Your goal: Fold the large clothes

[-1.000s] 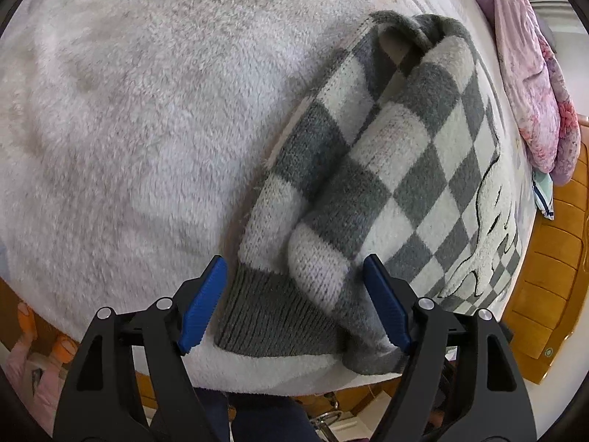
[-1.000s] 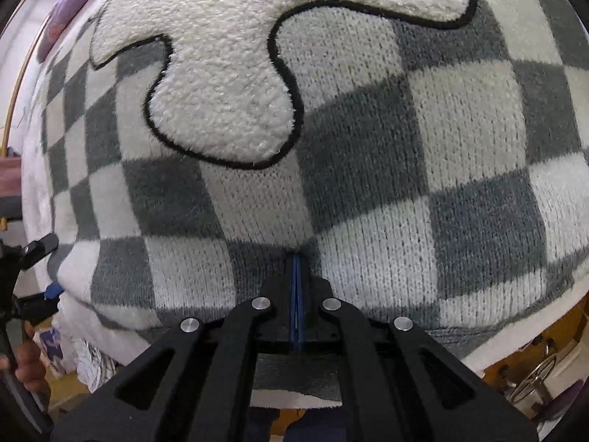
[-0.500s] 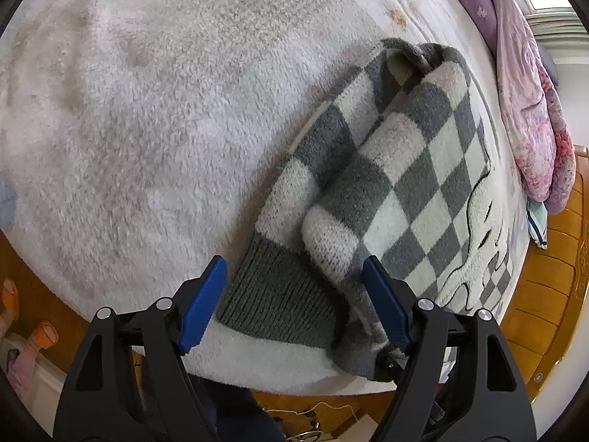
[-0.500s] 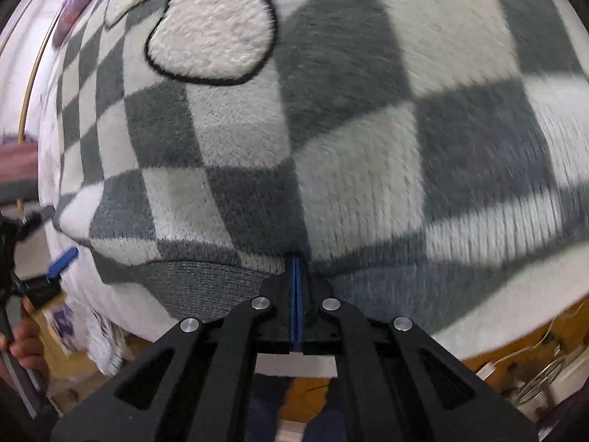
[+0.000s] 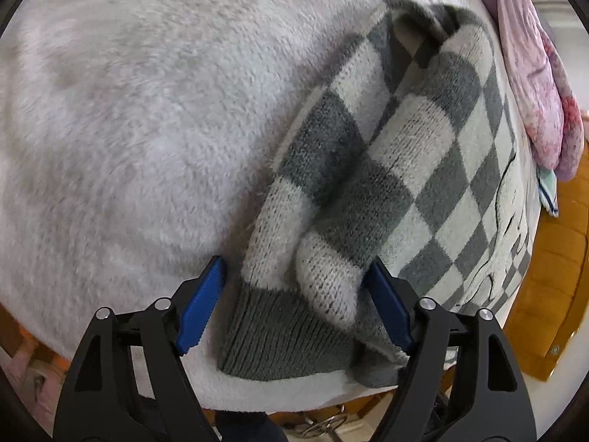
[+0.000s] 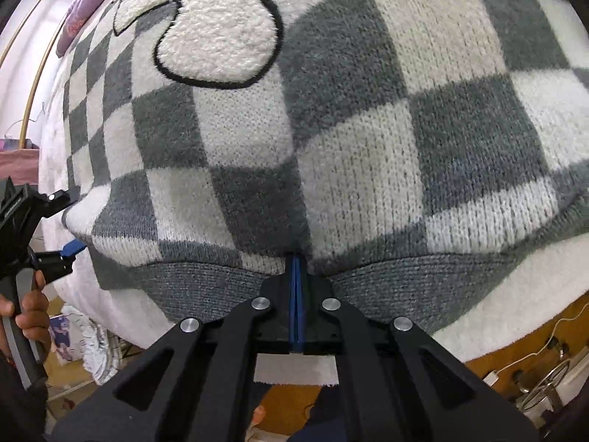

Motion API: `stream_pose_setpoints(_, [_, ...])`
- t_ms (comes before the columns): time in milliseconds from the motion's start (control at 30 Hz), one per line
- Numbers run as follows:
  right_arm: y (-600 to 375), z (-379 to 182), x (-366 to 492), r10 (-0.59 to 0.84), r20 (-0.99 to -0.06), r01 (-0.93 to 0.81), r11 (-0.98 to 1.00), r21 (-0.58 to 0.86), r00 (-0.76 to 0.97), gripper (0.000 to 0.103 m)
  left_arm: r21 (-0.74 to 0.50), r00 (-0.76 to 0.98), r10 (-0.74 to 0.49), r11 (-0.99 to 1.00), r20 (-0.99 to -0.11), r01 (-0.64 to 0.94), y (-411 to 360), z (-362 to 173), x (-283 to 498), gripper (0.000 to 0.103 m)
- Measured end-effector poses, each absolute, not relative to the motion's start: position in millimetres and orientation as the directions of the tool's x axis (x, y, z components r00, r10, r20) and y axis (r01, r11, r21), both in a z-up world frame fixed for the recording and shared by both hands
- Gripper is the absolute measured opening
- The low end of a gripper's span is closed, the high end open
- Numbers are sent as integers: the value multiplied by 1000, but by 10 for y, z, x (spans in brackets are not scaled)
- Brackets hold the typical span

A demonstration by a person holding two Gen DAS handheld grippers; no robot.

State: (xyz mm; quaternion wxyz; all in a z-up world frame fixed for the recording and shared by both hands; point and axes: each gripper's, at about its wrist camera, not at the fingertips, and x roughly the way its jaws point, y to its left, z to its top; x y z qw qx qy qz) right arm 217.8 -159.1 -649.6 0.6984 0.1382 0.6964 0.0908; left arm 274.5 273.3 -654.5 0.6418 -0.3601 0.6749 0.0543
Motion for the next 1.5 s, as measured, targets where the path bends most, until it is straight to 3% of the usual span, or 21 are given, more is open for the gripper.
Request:
stream_pose_setpoints(33, [-1579, -6452, 2148, 304, -952, 43, 951, 305, 32, 0, -408, 83, -437, 734, -896, -543, 2751, -6547, 2776, 52])
stream_pose_setpoints(67, [-1547, -6402, 2124, 284, -957, 16, 958, 285, 53, 0, -422, 82, -450, 737, -889, -528, 2736, -6534, 2822, 43])
stream_pose_setpoints(133, [-1474, -6248, 2053, 224, -968, -43, 974, 221, 113, 3, -424, 52, -455, 776, -889, -467, 2696, -6465, 2902, 32])
stream_pose_setpoints(167, [-1412, -6153, 2016, 192, -970, -78, 980, 182, 150, 5, -424, 41, -456, 787, -889, -448, 2684, -6429, 2929, 31])
stream_pose_setpoints(267, [-1198, -5901, 1885, 199, -951, -179, 971, 158, 238, 24, -460, 37, -490, 786, -871, -414, 2683, -6255, 2989, 29])
stream_pose_setpoints(333, [-992, -5711, 1748, 225, -928, -270, 952, 144, 297, 41, -486, 40, -514, 779, -857, -396, 2693, -6136, 3010, 29])
stream_pose_setpoints(367, [-882, -5624, 1691, 242, -913, -316, 939, 136, 327, 60, -493, 41, -520, 778, -853, -390, 2697, -6096, 3017, 28])
stream_pose_setpoints(567, [-281, -5305, 1269, 280, -816, -514, 857, -24, 505, 81, -549, 33, -575, 759, -817, -351, 2645, -5833, 3054, 28])
stream_pose_setpoints(733, [98, -5409, 1361, 315, -796, -561, 827, -38, 517, 81, -585, 22, -617, 733, -786, -347, 2600, -5762, 3102, 28])
stream_pose_setpoints(933, [420, -5546, 1584, 259, -783, -562, 816, -135, 565, 87, -618, 6, -645, 728, -764, -296, 2518, -5645, 3185, 28])
stream_pose_setpoints(1267, [581, -5668, 1707, 241, -788, -597, 779, -191, 567, 91, -666, -5, -715, 653, -699, -362, 2485, -5661, 3295, 28])
stream_pose_setpoints(1333, [581, -5703, 1750, 222, -802, -601, 774, -201, 555, 81, -657, -15, -706, 666, -708, -354, 2478, -5658, 3315, 29])
stream_pose_setpoints(1400, [548, -5736, 1800, 199, -821, -595, 778, -199, 535, 47, -649, -27, -702, 672, -712, -358, 2472, -5668, 3337, 30])
stream_pose_setpoints(1467, [481, -5735, 1838, 192, -831, -584, 790, -185, 522, 30, -627, -47, -687, 686, -725, -369, 2460, -5698, 3365, 32])
stream_pose_setpoints(1500, [436, -5731, 1865, 202, -840, -584, 796, -158, 504, 27, -614, -61, -683, 689, -728, -384, 2459, -5724, 3383, 36])
